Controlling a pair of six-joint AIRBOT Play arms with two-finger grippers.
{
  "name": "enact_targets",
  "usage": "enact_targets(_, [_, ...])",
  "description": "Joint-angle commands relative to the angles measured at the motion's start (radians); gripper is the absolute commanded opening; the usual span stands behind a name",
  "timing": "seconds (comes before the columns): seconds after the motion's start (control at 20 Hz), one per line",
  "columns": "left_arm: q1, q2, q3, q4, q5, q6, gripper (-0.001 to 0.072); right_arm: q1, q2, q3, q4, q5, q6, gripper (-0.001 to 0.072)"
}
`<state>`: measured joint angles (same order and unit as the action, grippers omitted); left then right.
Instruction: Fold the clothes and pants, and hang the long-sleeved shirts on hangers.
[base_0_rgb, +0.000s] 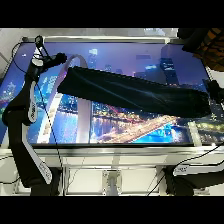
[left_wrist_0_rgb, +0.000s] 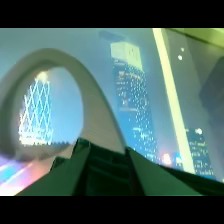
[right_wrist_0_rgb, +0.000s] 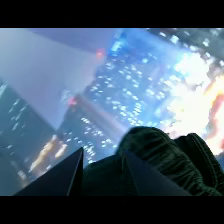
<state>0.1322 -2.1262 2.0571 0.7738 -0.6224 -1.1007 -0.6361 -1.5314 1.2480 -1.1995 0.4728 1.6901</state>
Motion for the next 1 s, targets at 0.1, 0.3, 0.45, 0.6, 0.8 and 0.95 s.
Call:
enact_targets(0.1, [0.070,0.005,-0.002,0.274,-0.330,-0.254,0.0378,0.000,0.052,0.147,-0.110,0.367,-0.063,0.0276])
enact_targets(0.3, [0.081,-0.026,-0.002,0.274,-0.373,-0.253,0.0379,0.001,0.054,0.164,-0.109,0.542,-0.079,0.0378])
enact_targets(0.45, [0.074,-0.061,-0.002,0.257,-0.390,-0.250,0.0379,0.001,0.054,0.164,-0.109,0.620,-0.080,0.0379])
enact_targets(0.6, [0.073,-0.095,-0.002,0.190,-0.440,-0.222,0.0380,0.003,0.054,0.164,-0.103,0.659,-0.080,0.0379])
enact_targets(0.8, [0.073,-0.106,-0.002,0.191,-0.461,-0.220,0.0499,0.045,0.054,0.164,-0.106,0.653,-0.087,0.0379])
enact_targets(0.95, [0.075,-0.108,-0.002,0.192,-0.477,-0.219,0.0490,0.095,0.054,0.164,-0.107,0.619,-0.087,0.0379])
